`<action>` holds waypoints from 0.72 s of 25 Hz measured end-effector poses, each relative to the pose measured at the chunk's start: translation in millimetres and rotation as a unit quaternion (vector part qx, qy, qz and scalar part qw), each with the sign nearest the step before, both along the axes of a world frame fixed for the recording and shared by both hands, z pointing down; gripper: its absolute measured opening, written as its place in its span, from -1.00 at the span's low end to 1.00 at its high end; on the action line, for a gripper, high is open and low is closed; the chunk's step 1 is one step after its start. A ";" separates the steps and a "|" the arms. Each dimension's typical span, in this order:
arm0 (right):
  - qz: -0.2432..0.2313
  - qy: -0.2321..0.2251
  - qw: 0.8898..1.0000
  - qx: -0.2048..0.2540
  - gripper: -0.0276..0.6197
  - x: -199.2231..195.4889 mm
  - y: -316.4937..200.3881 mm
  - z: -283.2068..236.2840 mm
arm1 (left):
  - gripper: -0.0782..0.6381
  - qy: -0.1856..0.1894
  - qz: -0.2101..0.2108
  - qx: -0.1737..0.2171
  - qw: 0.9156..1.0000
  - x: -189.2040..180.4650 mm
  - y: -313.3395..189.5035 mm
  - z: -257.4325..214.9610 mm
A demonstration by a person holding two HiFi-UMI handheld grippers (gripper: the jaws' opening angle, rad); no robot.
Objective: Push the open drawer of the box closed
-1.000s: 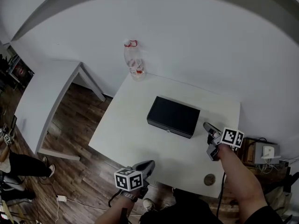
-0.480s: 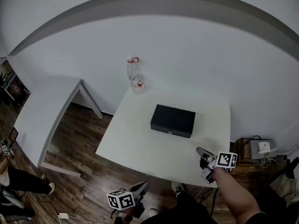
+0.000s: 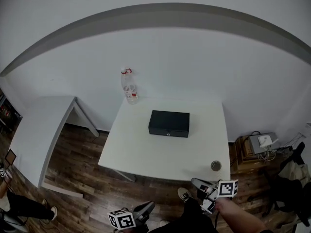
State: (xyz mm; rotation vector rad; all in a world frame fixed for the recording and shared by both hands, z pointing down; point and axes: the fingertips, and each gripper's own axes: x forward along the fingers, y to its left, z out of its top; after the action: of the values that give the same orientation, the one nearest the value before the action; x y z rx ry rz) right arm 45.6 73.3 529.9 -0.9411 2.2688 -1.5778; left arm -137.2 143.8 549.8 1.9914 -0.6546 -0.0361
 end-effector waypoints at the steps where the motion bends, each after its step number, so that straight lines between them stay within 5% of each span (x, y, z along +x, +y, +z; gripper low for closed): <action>1: 0.001 -0.003 1.000 0.002 -0.92 -4.1 13.7 -2.7 | -0.78 0.001 0.007 -0.001 1.000 -0.9 6.5 0.0; 8: -0.012 -0.038 0.999 0.013 -0.92 -42.4 84.9 -21.1 | -0.78 0.037 0.008 -0.013 0.999 -15.7 41.3 -7.7; 18: -0.051 -0.016 0.998 0.045 -0.92 -61.5 121.3 -43.5 | -0.78 0.049 0.004 0.008 0.999 -11.4 43.1 -21.5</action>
State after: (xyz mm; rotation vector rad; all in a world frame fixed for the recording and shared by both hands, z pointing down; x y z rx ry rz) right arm -15.9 194.6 486.5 -0.7842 2.3779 -1.5052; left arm -148.6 186.9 528.3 1.9941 -0.5849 -0.1323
